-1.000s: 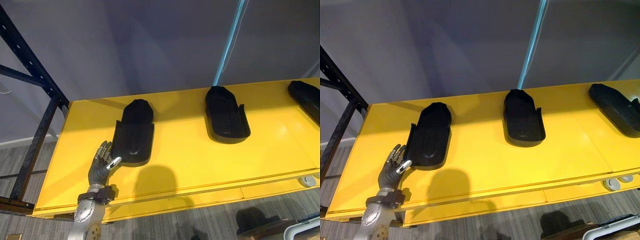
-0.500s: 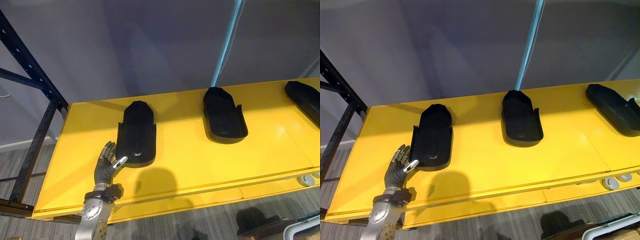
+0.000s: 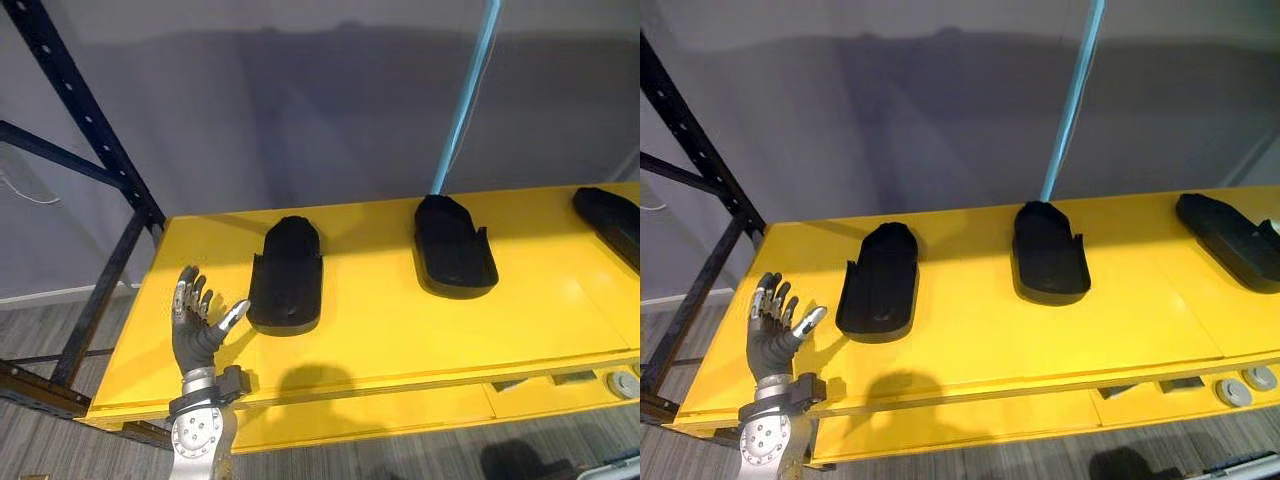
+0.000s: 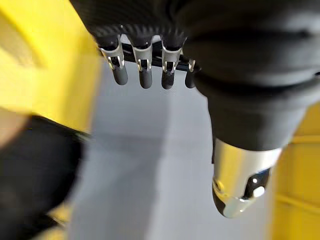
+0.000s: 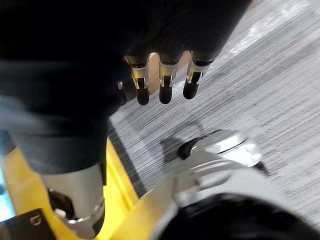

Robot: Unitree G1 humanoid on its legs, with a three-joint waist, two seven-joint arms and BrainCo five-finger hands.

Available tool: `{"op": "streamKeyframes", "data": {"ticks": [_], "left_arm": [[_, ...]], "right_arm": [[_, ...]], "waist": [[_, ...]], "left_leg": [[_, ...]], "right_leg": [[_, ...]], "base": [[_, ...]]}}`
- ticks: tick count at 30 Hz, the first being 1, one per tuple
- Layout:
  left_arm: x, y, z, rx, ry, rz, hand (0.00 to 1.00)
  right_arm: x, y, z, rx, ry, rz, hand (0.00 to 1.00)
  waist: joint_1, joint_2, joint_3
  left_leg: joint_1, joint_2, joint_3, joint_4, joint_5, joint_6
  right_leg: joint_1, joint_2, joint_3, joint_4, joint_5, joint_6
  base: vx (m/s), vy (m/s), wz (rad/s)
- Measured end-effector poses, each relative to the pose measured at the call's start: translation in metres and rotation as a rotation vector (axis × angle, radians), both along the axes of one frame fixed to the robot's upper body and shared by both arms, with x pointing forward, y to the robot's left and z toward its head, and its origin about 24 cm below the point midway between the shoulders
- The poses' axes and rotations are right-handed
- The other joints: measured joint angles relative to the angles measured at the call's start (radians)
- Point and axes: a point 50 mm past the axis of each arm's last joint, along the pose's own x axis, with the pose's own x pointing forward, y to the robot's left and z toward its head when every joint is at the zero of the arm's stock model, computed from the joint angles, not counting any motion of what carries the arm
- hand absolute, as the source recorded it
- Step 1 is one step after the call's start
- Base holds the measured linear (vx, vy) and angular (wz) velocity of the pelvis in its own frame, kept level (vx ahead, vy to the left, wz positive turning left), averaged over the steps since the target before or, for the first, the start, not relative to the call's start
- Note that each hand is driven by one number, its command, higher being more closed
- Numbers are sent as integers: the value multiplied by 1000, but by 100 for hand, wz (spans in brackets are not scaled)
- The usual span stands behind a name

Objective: Walk over and take plastic housings, then place them on the shelf

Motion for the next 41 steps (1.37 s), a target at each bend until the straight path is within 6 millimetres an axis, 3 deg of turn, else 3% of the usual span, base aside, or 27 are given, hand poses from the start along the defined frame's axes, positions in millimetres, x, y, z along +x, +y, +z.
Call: {"op": "streamKeyframes", "data": {"ticks": [5, 7, 9, 10, 11, 13, 14, 16, 17, 18, 19, 20, 21, 22, 23, 25, 29, 31, 33, 38, 41], "left_arm": [[-5, -17, 8, 19, -55, -40, 0], [-4, -24, 8, 13, -52, -70, 0], [-4, -29, 7, 9, -49, -92, 0], [-2, -30, 5, -2, -43, -94, 0], [0, -34, 4, -10, -37, -103, 0], [3, -40, 2, -24, -27, -123, 0], [3, -43, 2, -27, -28, -134, 0], [8, -59, 7, -19, -47, -188, 0], [9, -62, 7, -23, -50, -197, 0], [11, -64, 9, -6, -56, -199, 0], [10, -64, 8, -5, -52, -195, 0], [10, -64, 8, -4, -48, -194, 0], [11, -64, 9, 2, -56, -193, 0], [14, -61, 16, 19, -89, -175, 0], [15, -59, 20, 23, -103, -162, 0], [17, -52, 22, 33, -112, -125, 0], [17, -43, 21, 28, -111, -85, 0], [16, -34, 17, 18, -89, -53, 0], [16, -27, 3, 2, -24, -33, 0], [26, -16, -51, -24, 233, -29, 0], [25, 3, -104, -52, 477, 28, 0]], "right_arm": [[16, 0, 2, -9, -48, -2, 0], [17, 0, 2, -8, -50, -7, 0], [24, -2, 4, -17, -67, -10, 0], [35, -6, 7, -37, -96, -2, 0], [47, -8, 13, -57, -145, 17, 0], [66, -10, 25, -92, -236, 34, 0], [72, -9, 30, -101, -274, 31, 0], [77, -12, 52, -152, -399, 1, 0], [75, -15, 58, -167, -425, -13, 0], [75, -18, 73, -197, -493, -47, 0], [74, -19, 78, -209, -513, -54, 0], [75, -20, 83, -222, -533, -55, 0], [79, -22, 90, -242, -563, -48, 0], [86, -19, 96, -259, -593, -39, 0], [85, -18, 96, -266, -590, -34, 0], [83, -18, 97, -298, -575, -7, 0], [85, -14, 98, -311, -575, 1, 0], [87, -12, 98, -308, -581, 5, 0], [89, -14, 100, -327, -581, 22, 0], [89, -17, 96, -327, -566, 14, 0], [83, -20, 76, -298, -473, 6, 0]], "waist": [[2, -2, -23], [-1, -6, -32], [11, -18, -27], [25, -12, -26], [45, 1, -24], [60, 11, -27], [57, 11, -30], [19, -14, -16], [19, -17, -12], [37, -43, 7], [42, -47, 9], [38, -47, 10], [35, -37, 13], [43, -44, 28], [48, -53, 25], [34, -52, 34], [28, -66, 24], [28, -71, 19], [32, -65, 6], [22, -59, -46], [25, -58, -62]], "left_leg": [[45, 18, 63, 1, -14, -15], [38, 26, 75, 54, -48, -26], [-30, 45, -33, 253, -143, -20], [-69, 48, -188, 390, -208, -13], [-83, 50, -336, 517, -280, -45], [-66, 43, -485, 645, -360, -91], [-61, 33, -501, 664, -380, -73], [-55, 7, -472, 665, -466, -37], [-44, 7, -443, 648, -494, -25], [-17, -28, -330, 616, -541, 6], [-10, -43, -294, 610, -538, 24], [-11, -56, -260, 603, -527, 52], [-10, -63, -203, 569, -498, 98], [-1, -58, -75, 519, -451, 118], [6, -57, -4, 480, -423, 127], [57, -46, 117, 399, -374, 129], [47, -24, 258, 384, -359, 118], [30, -20, 290, 382, -363, 107], [18, -38, 253, 354, -350, 86], [13, -41, 155, 305, -301, 78], [27, -37, 138, 287, -285, 68]], "right_leg": [[-4, 20, 63, 17, -3, -1], [-26, 28, 99, 33, -3, -2], [-65, 44, 175, 66, -5, -4], [-93, 71, 254, 109, -4, -4], [-120, 113, 337, 154, -5, -3], [-154, 194, 445, 224, -14, 9], [-170, 209, 472, 248, -20, 16], [-242, 219, 530, 320, -55, 49], [-255, 221, 550, 330, -55, 53], [-274, 213, 646, 313, -25, 43], [-271, 197, 664, 265, -3, 7], [-268, 163, 654, 195, 10, -51], [-272, 115, 592, 107, -14, -137], [-347, 56, 305, 165, -2, -108], [-377, 30, 157, 258, 1, -105], [-336, 19, 39, 478, -26, -92], [-176, -23, 13, 592, -145, -51], [-134, -37, 0, 540, -164, -53], [-120, -18, 2, 463, -168, -45], [-61, 22, 1, 309, -166, -48], [4, 28, -1, 199, -154, -66]], "base": [[-12, -3, -33], [-13, 0, -61], [1, -23, -117], [-21, 40, -206], [-58, 93, -228], [-137, 177, -204], [-214, 242, -151], [-280, 281, -75], [-346, 350, -130], [-293, 315, -156], [-303, 335, -176], [-285, 312, -147], [-370, 385, -217], [-444, 415, -245], [-361, 290, -224], [-235, 195, -181], [-66, 24, -122], [-36, -149, -75], [6, -158, -59], [106, -147, -12], [117, -72, 5]]}}
